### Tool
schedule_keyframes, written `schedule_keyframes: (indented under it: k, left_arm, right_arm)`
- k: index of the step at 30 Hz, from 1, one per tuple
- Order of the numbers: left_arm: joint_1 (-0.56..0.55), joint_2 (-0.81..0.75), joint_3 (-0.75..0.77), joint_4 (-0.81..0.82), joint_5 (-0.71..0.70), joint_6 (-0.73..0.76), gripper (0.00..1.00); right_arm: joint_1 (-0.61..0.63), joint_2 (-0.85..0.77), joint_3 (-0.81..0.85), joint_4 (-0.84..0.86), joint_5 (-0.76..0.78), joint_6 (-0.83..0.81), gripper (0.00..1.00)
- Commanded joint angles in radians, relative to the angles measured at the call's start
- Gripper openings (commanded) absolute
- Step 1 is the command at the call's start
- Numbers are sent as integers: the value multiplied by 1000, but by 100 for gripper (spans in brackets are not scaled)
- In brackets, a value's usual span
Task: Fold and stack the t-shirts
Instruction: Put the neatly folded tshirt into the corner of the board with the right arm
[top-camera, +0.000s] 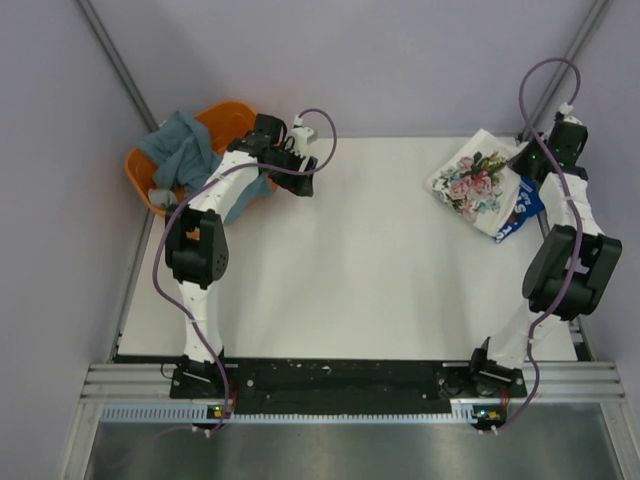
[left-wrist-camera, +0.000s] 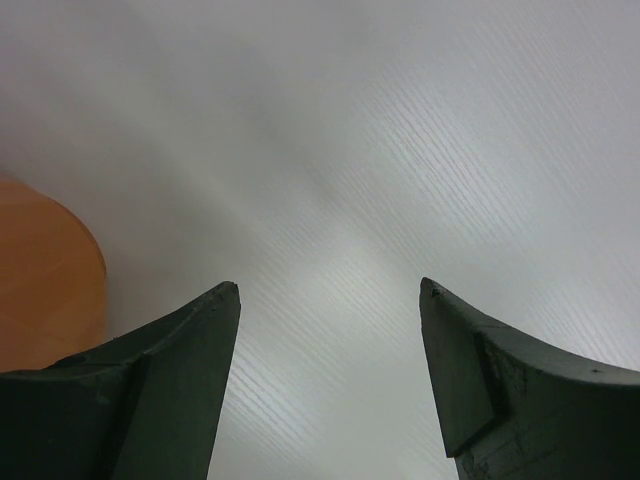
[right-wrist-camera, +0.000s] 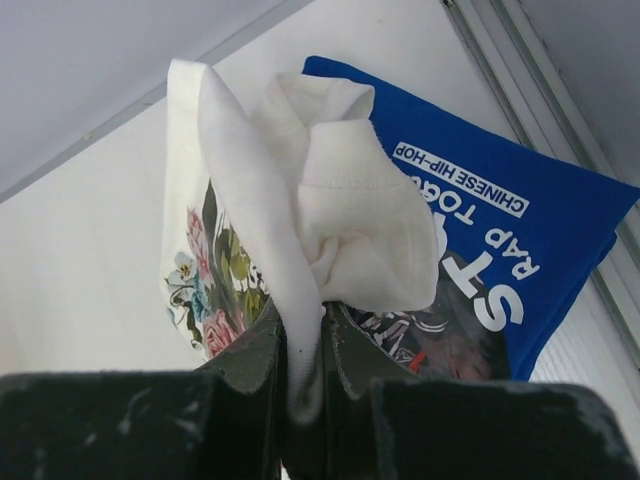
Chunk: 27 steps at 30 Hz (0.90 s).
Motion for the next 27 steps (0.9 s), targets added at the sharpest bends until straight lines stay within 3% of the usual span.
schedule_keyframes:
  k: [1, 12, 27]
  left_arm:
    - [3, -9, 0, -1, -6, 14, 77]
    - [1, 1, 16, -14, -14, 17, 77]
    - [1, 6, 26, -17, -19, 23, 77]
  right_arm:
    - [-30, -40, 4, 106, -44, 23, 0]
    - [-21, -96, 63, 137, -147, 122, 0]
    - [-14, -132, 133, 95, -110, 144, 0]
